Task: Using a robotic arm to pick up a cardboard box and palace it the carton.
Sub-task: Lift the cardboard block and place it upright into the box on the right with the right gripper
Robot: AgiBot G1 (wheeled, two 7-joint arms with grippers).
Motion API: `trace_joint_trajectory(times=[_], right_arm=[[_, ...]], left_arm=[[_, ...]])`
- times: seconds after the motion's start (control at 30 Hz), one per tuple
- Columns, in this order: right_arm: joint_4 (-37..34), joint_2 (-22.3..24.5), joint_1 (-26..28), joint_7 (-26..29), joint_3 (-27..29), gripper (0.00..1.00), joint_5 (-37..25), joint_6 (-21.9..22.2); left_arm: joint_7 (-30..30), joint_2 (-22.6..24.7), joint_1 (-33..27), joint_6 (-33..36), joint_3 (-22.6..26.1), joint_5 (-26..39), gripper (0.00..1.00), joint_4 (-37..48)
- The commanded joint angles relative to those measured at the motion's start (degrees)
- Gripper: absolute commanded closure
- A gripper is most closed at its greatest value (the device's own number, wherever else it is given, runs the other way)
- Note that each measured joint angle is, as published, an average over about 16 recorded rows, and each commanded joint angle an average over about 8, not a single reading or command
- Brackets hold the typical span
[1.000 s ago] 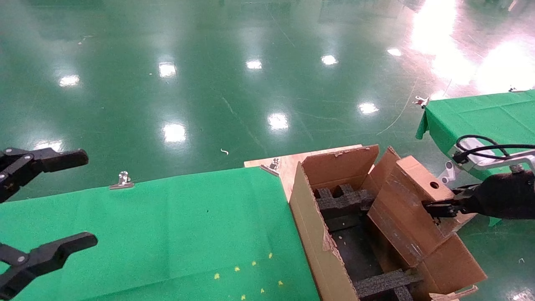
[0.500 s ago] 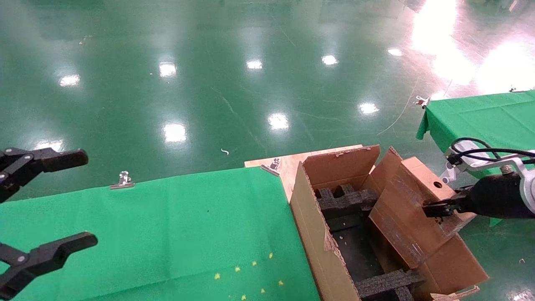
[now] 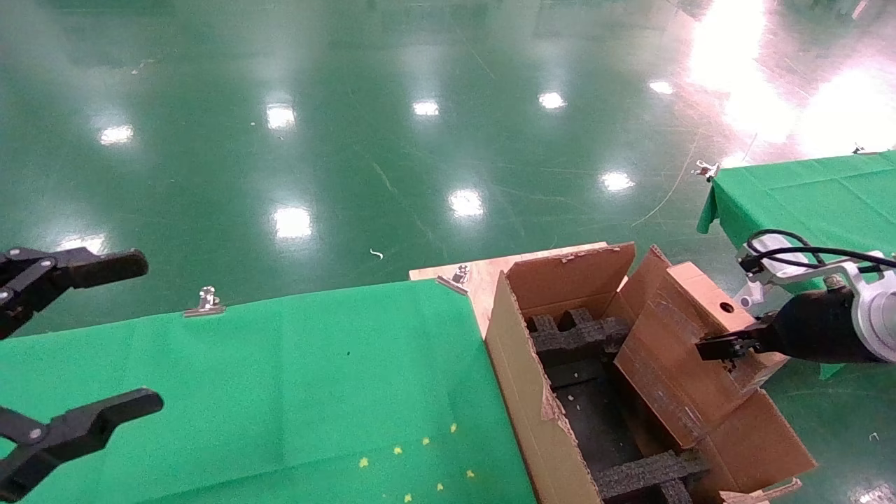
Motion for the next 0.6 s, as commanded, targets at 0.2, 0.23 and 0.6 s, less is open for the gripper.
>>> trace_joint_trajectory(times=[0.2, 0.23, 0.6], right_arm=[[-1.22, -0.76, 0.11, 1.74, 0.05, 1.00, -0.54, 0.13], [-1.42, -1.03, 0.14, 2.79, 0.04, 1.00, -1.01, 0.16], [-0.22, -5.71, -0.30, 17.15, -1.28, 1.00, -10.70, -0.70]], left_arm=[[0.00, 0.00, 0.00, 0.00, 0.00, 0.00, 0.00, 0.00], [0.00, 0.00, 0.00, 0.00, 0.00, 0.00, 0.00, 0.00], [0.00, 0.00, 0.00, 0.00, 0.00, 0.00, 0.00, 0.00]])
